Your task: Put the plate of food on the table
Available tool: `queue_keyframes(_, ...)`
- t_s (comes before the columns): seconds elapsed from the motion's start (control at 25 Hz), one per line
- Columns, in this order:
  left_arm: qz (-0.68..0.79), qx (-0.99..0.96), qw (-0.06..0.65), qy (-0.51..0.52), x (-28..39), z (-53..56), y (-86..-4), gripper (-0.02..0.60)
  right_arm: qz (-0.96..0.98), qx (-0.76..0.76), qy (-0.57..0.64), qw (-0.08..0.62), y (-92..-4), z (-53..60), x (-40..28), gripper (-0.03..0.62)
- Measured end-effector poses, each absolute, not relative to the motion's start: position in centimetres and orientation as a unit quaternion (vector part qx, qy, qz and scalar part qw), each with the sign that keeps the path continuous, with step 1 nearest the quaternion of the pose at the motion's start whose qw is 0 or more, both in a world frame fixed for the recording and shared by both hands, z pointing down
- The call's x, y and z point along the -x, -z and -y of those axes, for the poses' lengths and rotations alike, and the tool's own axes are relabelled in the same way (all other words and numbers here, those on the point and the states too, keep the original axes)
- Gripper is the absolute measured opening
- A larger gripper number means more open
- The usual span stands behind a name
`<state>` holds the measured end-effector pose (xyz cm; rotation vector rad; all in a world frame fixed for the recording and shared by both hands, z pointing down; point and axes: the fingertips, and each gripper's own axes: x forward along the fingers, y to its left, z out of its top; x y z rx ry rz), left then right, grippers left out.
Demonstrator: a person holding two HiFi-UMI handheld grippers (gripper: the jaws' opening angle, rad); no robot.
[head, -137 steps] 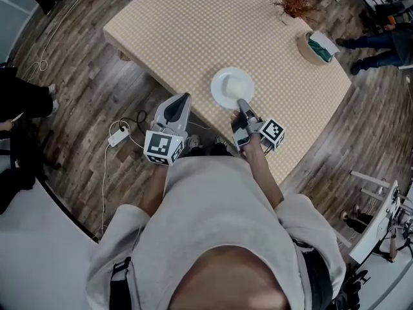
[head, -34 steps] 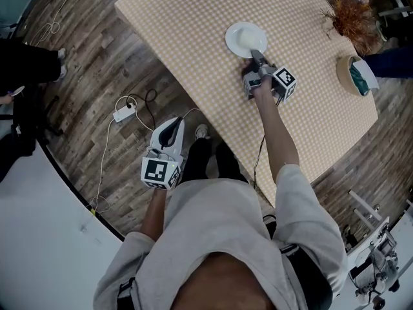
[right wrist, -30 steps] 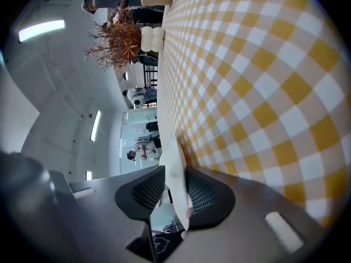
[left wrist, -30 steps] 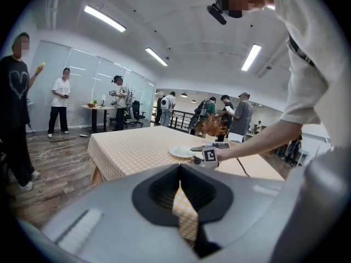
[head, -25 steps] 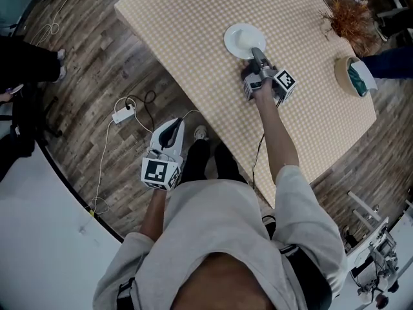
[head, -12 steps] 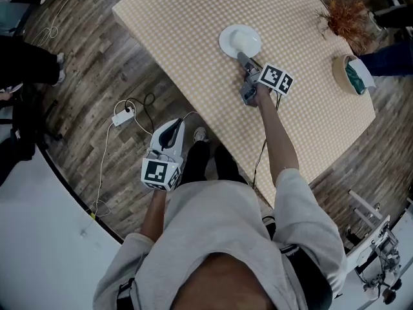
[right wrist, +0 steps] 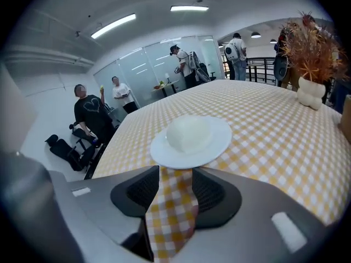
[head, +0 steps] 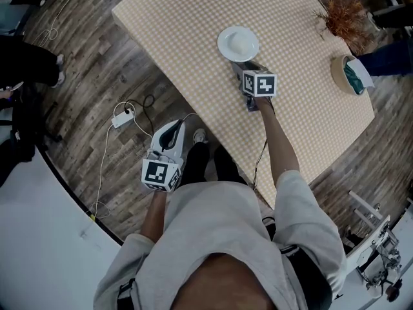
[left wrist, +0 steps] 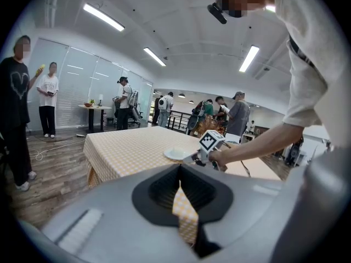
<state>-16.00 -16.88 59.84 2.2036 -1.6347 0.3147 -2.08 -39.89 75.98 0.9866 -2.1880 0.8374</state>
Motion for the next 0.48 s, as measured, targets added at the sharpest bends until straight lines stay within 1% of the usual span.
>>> queue_keyframes(0.16,0.582,-0.783,0.187,-0.112,15.9,17.0,-59.7,0.008,0.816,-0.382,-0.311,0.304,-76.2,40.0,1.3,0.155)
queue_keyframes(0.2,0.582,-0.783,0.187,-0.111,16.0,16.8,-59.7,0.008,0.814,-0.385,-0.305,0.31,-76.2,39.8,1.1,0.133)
queue_keyframes(0.32,0.58,-0.785,0.187,-0.11,16.0,16.4,-59.4,0.008,0.807,-0.406,-0.281,0.324,-76.1,39.3,0.2,0.02)
queue_keyframes(0.36,0.578,-0.786,0.187,-0.11,15.9,16.4,-59.4,0.008,0.806,-0.411,-0.278,0.322,-76.1,39.2,-0.1,0.0)
queue_keyframes(0.48,0.574,-0.789,0.187,-0.111,15.5,16.4,-59.5,0.008,0.805,-0.413,-0.282,0.318,-76.1,39.1,-0.5,0.0)
